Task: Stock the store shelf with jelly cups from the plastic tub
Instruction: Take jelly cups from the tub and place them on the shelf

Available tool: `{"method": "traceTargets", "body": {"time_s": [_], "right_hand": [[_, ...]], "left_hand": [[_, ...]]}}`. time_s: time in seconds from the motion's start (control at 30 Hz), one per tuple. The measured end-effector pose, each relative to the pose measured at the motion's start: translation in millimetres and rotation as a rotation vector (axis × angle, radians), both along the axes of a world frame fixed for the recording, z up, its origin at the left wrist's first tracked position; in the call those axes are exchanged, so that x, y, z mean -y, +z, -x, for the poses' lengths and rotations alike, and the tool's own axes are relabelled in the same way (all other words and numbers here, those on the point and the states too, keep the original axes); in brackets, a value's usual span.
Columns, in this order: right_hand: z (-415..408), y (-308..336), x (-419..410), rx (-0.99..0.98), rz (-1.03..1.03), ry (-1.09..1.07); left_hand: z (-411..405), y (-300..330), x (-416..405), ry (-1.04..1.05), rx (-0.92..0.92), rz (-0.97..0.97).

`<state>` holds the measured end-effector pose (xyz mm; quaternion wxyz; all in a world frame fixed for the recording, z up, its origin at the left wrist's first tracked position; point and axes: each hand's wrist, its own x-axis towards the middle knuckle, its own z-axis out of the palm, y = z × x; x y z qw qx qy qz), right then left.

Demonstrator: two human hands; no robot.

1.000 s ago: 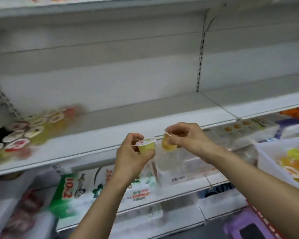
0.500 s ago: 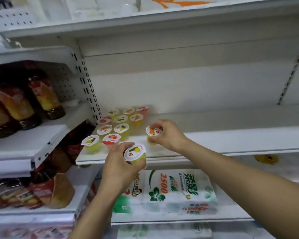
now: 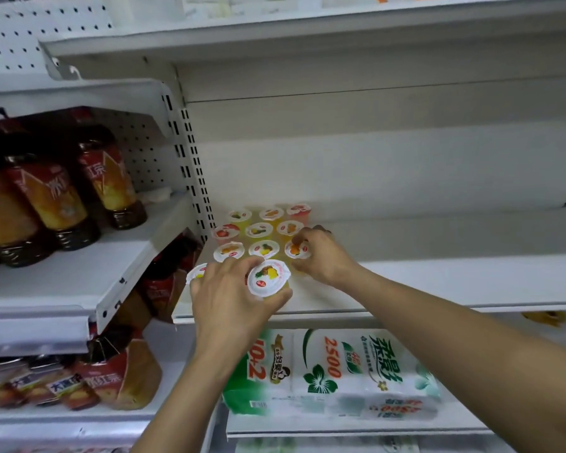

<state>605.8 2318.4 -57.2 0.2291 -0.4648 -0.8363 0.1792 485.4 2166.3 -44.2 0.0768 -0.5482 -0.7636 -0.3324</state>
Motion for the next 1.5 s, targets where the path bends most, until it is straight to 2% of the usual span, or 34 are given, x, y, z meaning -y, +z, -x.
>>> {"method": "traceTargets", "body": {"time_s": [0.1,0.3,0.43,0.77,0.87,1.0,1.17,1.37,1.5], "right_hand": [[-7,5,8,0.053,-0.042,0.018],[-53,8,30,-0.041,-0.096,-0.01],[-81,7,37,-0.017,-0.089,-0.016],[-117,7,50,-0.069,-0.128,0.023],[-141,6,54,-0.074,-0.147,0.004],[-193,3,61,-0.071,-0.204,-0.081],[-286,-10,78,-0.089,-0.255,-0.254],[-440,-33,104,0.076,-0.251,-0.428],[-533,-61,126,0.209,-0.146,-0.55]], "left_hand": [[-1,-2,-11,-0.02,-0.13,-0.028],[-5,-10,-36,0.016,-0.398,0.014],[-13,-17,-44,0.033,-0.446,0.103],[-18,-23,-48,0.04,-0.497,0.178],[-30,-19,-42,0.042,-0.473,0.101],[-100,-4,-39,-0.167,-0.34,-0.033],[-213,-14,-52,-0.45,-0.131,0.004],[-354,-38,-70,-0.659,-0.096,0.072],[-449,-65,-77,-0.853,-0.086,0.154]]}}
